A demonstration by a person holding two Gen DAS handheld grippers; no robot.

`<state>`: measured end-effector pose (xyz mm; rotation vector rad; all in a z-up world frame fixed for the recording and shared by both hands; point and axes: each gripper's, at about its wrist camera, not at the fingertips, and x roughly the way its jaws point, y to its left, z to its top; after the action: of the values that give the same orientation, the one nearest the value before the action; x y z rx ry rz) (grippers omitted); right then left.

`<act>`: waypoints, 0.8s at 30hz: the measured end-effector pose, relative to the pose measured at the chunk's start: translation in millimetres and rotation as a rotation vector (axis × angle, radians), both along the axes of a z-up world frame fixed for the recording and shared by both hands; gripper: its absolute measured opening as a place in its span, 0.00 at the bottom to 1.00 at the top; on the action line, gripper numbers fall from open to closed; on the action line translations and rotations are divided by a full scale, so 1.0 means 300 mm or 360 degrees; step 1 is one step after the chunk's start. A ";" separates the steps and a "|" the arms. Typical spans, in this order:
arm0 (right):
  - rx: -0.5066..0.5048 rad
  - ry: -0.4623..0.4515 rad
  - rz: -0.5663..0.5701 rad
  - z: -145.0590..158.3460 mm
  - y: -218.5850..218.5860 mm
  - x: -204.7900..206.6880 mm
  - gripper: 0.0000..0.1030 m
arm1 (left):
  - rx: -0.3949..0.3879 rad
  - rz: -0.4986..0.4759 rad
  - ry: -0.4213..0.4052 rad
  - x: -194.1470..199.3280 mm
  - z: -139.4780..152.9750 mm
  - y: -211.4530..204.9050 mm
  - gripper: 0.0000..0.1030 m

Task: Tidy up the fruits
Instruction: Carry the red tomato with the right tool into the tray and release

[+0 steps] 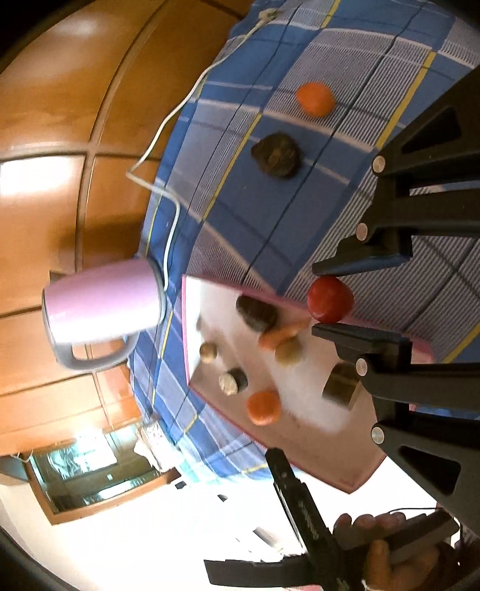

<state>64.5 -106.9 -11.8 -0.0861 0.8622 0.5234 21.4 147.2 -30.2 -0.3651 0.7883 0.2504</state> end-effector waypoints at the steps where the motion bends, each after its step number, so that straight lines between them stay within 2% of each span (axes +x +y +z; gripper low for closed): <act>1: -0.0001 0.0003 0.0013 0.000 0.013 0.002 0.25 | -0.0005 0.0007 0.0003 0.001 -0.001 0.005 0.80; 11: 0.0010 0.0051 0.0103 -0.006 0.179 0.056 0.26 | -0.0013 0.0040 0.0015 0.007 -0.013 0.036 0.80; 15: 0.0001 0.0071 0.0096 -0.025 0.216 0.069 0.35 | -0.0013 0.0032 0.0022 0.008 -0.019 0.035 0.80; 20: -0.0002 0.0080 0.0047 -0.038 0.199 0.054 0.35 | 0.0006 0.0008 -0.0002 0.004 -0.009 0.021 0.80; 24: -0.0016 0.0031 -0.0026 -0.031 0.149 0.019 0.35 | 0.0017 -0.0017 -0.0012 0.004 -0.001 0.007 0.80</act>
<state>70.3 -62.1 -21.2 -0.0836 0.8838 0.5053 22.5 149.3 -30.7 -0.3513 0.7813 0.2428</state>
